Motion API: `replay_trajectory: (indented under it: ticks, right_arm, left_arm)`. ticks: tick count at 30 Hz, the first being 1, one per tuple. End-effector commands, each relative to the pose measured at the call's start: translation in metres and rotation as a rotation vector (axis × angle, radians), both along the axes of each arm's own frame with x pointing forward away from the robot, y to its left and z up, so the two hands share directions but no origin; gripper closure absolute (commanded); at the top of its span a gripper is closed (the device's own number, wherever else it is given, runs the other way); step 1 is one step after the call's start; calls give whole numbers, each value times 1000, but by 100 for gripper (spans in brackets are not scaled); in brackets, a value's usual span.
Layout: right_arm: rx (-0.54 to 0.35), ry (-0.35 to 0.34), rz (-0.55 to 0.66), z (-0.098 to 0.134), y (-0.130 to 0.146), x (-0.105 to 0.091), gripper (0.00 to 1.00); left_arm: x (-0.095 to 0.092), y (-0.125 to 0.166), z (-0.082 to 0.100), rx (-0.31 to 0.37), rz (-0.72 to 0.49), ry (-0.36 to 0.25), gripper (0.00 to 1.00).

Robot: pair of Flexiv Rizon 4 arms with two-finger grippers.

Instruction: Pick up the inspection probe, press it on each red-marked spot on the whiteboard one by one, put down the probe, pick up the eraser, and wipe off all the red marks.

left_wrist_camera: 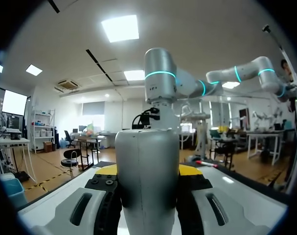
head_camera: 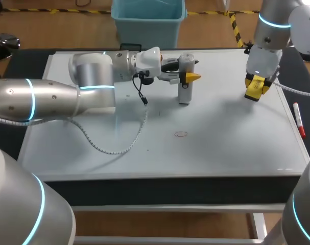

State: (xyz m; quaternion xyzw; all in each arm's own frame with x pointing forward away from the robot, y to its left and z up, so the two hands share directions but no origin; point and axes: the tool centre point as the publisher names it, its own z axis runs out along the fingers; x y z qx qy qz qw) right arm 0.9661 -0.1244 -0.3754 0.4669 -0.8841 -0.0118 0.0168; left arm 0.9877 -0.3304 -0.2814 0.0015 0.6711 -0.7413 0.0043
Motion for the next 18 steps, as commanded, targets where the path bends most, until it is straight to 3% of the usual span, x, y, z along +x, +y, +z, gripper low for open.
replay_trajectory:
  ticks: [1, 11, 18]
  right_arm:
    - [-3, 2, 3, 1, -1, 1, 100]
    - [-3, 2, 3, 1, -1, 1, 100]
    - [-3, 2, 3, 1, -1, 1, 100]
  left_arm:
    - [0, 0, -1, 0, -1, -1, 100]
    - [-2, 2, 3, 5, -1, -6, 100]
    - [-3, 19, 33, -21, -3, 1, 100]
